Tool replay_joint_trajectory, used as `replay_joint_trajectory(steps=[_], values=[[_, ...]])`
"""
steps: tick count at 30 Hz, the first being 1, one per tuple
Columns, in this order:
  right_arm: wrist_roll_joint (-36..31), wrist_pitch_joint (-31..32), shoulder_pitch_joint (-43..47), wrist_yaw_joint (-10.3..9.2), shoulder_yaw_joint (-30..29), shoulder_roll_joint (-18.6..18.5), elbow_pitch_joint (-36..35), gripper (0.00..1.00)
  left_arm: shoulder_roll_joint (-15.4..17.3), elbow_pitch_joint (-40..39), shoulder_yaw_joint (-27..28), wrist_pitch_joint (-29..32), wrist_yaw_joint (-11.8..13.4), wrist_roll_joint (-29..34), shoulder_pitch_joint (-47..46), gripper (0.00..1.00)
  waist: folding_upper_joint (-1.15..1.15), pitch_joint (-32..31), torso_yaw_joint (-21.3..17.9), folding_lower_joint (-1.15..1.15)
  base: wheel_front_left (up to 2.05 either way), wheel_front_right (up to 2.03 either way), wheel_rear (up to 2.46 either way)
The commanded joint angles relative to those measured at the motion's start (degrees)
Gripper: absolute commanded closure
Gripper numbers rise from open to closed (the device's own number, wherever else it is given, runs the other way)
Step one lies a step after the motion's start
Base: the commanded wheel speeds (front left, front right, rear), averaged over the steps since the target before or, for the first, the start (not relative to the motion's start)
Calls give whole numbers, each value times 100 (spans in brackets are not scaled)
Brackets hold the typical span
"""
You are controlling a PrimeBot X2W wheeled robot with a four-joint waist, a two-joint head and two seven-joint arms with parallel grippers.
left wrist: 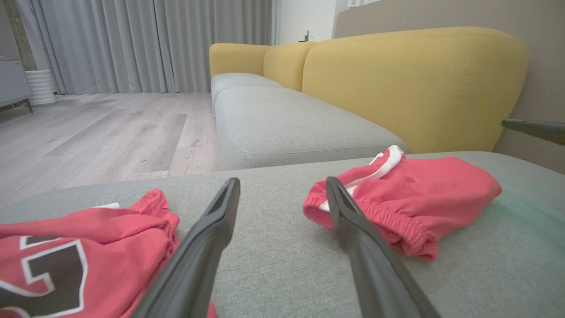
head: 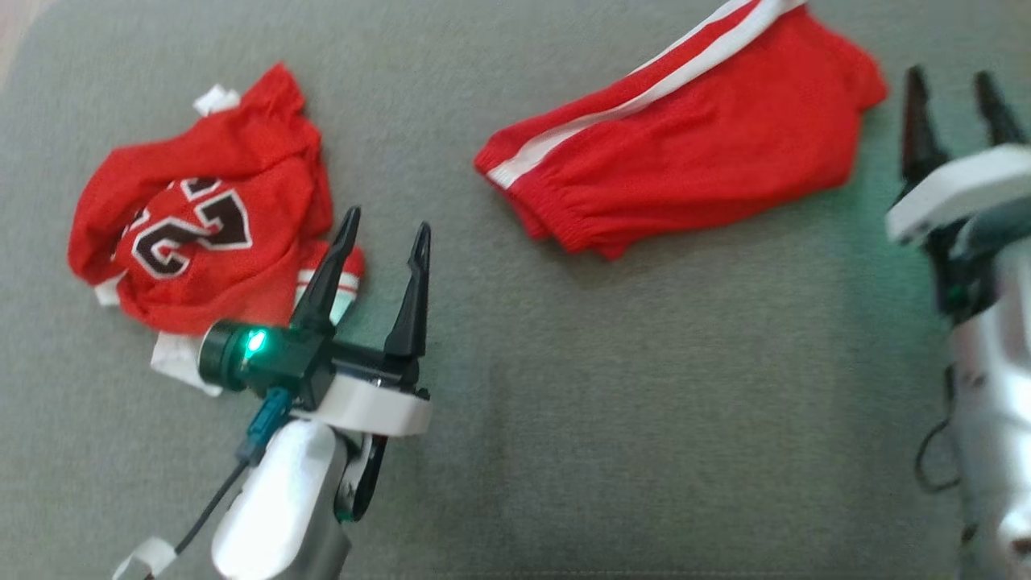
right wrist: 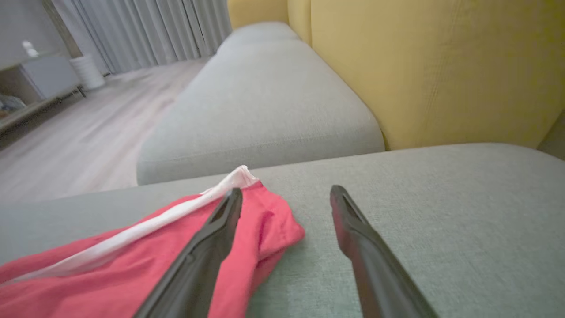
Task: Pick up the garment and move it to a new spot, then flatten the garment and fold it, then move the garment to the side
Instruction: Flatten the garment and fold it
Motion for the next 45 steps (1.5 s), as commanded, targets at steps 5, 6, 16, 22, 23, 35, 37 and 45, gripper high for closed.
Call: replay_joint_trajectory(steps=[5, 6, 16, 22, 23, 35, 37, 45], values=[[-441, 434, -982, -5, -297, -250, 794, 0, -92, -92, 215, -36, -130, 153, -359, 0, 0, 576, 460, -1, 0, 0, 0], [-498, 479, -1119, -5, -347, -301, 979, 0, -115, -81, 209, -36, -158, 171, -393, 0, 0, 639, 520, -1, 0, 0, 0], [-1078, 745, -1871, -5, -433, -753, 2550, 0, -252, -48, 270, -36, -300, 307, -562, 0, 0, 926, 864, -1, 0, 0, 0], [-993, 554, -2033, -5, -48, -610, 2993, 100, -277, -10, 386, -36, -311, 374, -497, 0, 0, 826, 746, -1, 0, 0, 0], [-940, 458, -2035, -5, -6, -594, 3032, 100, -277, 10, 411, -36, -315, 391, -480, 0, 0, 780, 694, -1, 0, 0, 0], [-30, -448, -1458, -5, 413, -875, 3326, 100, -251, 73, 663, -36, -445, 533, -215, 0, 0, 13, -130, -1, 0, 0, 0], [132, -520, -1310, -5, 367, -1103, 3352, 100, -259, 44, 645, -36, -457, 564, -199, 0, 0, -44, -169, -1, 0, 0, 0], [424, -863, -885, -5, 187, -1605, 3425, 100, -286, -1, 623, -36, -471, 549, -2, 0, 0, -202, -193, -1, 0, 0, 0]])
